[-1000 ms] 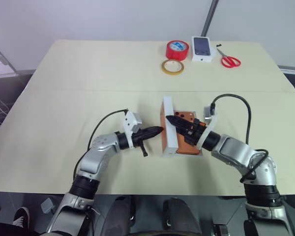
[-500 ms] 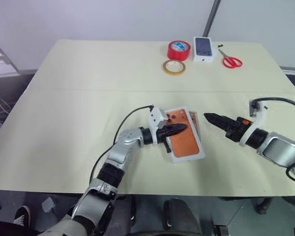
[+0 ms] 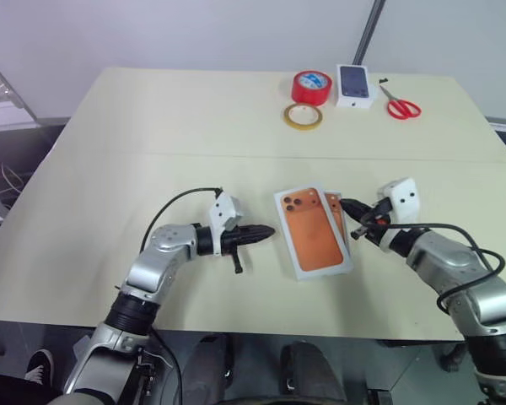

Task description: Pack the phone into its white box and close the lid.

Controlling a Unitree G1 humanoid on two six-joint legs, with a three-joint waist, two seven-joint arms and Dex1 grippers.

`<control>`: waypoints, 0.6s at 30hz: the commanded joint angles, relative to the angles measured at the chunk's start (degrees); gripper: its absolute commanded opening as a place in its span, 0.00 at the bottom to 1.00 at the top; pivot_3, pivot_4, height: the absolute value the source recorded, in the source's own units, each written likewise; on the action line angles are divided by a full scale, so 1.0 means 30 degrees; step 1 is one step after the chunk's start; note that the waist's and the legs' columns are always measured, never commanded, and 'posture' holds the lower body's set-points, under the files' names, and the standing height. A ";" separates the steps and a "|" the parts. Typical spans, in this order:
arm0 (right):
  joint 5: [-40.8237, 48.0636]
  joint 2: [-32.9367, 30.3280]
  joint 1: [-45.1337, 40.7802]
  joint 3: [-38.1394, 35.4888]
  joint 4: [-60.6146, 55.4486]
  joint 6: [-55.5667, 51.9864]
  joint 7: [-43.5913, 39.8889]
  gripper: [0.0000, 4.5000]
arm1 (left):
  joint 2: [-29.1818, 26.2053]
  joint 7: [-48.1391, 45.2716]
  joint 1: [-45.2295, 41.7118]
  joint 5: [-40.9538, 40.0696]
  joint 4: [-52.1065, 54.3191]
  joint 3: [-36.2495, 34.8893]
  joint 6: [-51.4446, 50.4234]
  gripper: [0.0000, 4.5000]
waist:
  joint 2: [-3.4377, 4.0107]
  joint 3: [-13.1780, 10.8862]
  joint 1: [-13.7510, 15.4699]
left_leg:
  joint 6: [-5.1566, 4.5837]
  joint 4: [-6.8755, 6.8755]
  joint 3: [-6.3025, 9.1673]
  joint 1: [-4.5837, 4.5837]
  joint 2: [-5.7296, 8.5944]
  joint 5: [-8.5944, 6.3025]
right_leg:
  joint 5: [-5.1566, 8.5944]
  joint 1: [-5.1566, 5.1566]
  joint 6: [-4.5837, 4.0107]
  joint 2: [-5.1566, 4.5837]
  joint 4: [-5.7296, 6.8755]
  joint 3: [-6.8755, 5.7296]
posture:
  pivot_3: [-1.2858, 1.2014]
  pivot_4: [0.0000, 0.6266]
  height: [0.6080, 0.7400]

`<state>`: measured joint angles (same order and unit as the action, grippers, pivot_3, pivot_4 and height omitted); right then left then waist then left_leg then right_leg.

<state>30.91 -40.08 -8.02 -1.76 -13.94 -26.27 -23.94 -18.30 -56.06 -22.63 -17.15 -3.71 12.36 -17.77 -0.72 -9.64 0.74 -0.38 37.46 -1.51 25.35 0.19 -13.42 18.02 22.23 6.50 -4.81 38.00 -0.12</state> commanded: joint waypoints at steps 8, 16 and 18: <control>-0.1384 0.0815 -0.0139 -0.0458 -0.0498 0.0210 -0.1246 0.01 | 0.3118 0.1850 -0.1583 0.1168 -0.3850 0.0155 0.2699 0.00 | -0.0003 0.0000 0.0033 | 0.0000 0.0008 0.0002 0.0002 0.0003 0.0000 | -0.0001 -0.0005 0.0001 0.0004 0.0004 -0.0010 | 0.52 0.24 0.91; -0.2552 0.1261 -0.0024 -0.0796 -0.0322 0.0316 -0.1211 0.01 | 0.5087 0.2623 -0.3355 0.1663 -0.5525 0.0322 0.3382 0.00 | -0.0003 0.0000 0.0014 | 0.0000 0.0019 -0.0004 0.0004 0.0008 0.0000 | -0.0002 -0.0005 0.0003 0.0003 0.0010 -0.0009 | 0.52 0.24 0.91; -0.2903 0.1383 0.0064 -0.0933 -0.0218 0.0310 -0.1167 0.01 | 0.5232 0.2684 -0.3463 0.1839 -0.5787 0.0360 0.3439 0.00 | -0.0003 0.0000 0.0003 | 0.0000 0.0017 -0.0003 0.0003 0.0008 0.0000 | -0.0002 -0.0002 0.0003 0.0006 0.0011 -0.0009 | 0.52 0.24 0.91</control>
<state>22.28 -36.96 -7.55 -4.84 -13.18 -26.07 -26.86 -4.23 -47.67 -31.63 -11.78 -21.91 12.17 -9.18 -0.73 -9.64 0.75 -0.38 37.51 -1.52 25.36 0.21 -13.42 18.02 22.23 6.51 -4.79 38.04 -0.15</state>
